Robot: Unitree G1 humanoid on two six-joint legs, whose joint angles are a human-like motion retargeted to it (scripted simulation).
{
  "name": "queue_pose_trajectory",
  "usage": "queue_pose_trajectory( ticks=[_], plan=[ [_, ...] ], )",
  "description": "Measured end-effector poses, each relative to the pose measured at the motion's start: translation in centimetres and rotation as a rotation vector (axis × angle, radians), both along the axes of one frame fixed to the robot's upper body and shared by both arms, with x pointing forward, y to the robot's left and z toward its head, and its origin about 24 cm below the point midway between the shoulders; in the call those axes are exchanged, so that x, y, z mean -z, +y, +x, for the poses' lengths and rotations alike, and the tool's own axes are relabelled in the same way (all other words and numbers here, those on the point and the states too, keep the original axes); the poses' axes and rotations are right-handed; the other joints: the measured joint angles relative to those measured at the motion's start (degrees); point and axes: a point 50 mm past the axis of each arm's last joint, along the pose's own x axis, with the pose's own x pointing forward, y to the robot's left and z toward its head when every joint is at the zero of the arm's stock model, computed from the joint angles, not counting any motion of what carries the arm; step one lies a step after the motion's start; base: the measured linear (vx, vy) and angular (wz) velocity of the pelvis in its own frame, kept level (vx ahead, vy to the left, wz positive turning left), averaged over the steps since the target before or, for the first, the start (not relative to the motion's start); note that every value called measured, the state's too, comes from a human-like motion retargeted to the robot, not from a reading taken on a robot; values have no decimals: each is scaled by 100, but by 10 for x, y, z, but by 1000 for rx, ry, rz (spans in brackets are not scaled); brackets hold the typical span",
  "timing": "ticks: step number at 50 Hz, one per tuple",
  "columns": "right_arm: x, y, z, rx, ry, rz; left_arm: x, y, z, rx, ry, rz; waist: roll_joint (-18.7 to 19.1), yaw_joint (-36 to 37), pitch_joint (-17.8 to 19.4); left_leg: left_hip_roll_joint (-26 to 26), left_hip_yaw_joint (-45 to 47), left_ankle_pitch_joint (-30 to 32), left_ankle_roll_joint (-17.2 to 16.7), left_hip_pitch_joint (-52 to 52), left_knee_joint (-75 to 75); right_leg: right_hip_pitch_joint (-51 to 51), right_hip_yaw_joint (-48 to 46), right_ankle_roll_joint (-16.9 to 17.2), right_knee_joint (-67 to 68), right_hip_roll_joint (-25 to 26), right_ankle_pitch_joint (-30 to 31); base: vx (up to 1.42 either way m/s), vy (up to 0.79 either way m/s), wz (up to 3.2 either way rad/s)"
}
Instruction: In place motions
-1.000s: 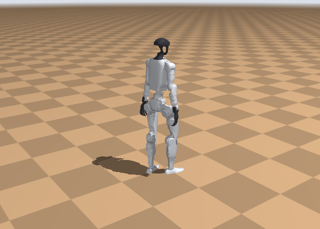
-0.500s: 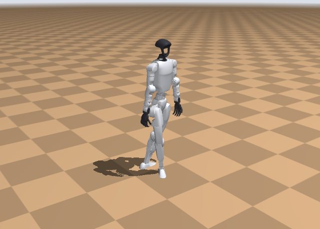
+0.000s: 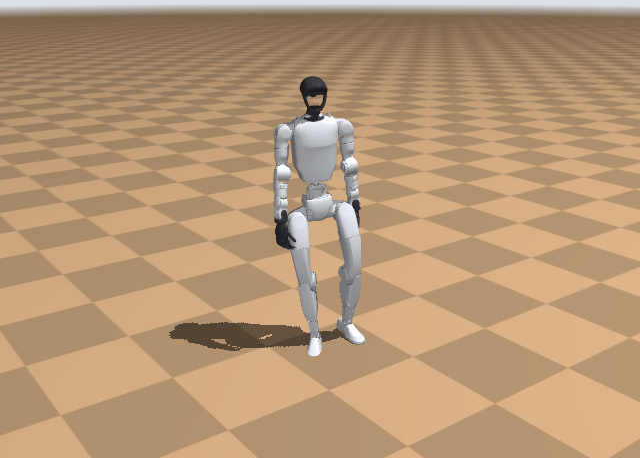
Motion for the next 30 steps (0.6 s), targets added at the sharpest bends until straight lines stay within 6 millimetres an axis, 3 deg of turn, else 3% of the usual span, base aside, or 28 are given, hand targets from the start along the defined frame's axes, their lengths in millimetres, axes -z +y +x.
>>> queue_pose_trajectory(
  ticks=[4,7,10,17,23,30],
  plan=[
    [4,0,-24,38,71,-11,0,0,-5,9,9,9,169,140,65,-338,-595,764,-343,451,-1476,246,387,53,-26,311,-1,19,4,-104],
    [6,-9,-51,-7,181,-65,0,-6,-22,-6,58,1,264,-212,-177,-246,-8,759,-278,621,-1608,417,445,159,-95,324,-29,37,10,-26],
    [5,-12,-70,-15,244,-120,0,-11,-28,-28,91,-21,339,-613,-388,-506,-560,744,-194,701,-1847,389,416,195,-124,338,-86,15,9,-14],
    [2,-19,-112,126,359,-147,1,-9,-24,25,69,-8,372,-313,-499,-580,-73,572,-57,929,-1931,371,944,272,2,354,-127,21,4,-59],
    [3,-18,-107,161,338,-146,0,-8,-21,0,64,-25,436,-507,-535,-617,27,484,1,1002,-1968,357,1045,348,44,356,-160,8,4,-17],
    [6,-9,-78,79,243,-86,0,-5,-19,-18,47,-30,404,-466,-537,-645,187,406,30,1076,-1988,338,1209,422,46,355,-118,7,1,-21]
  ],
)
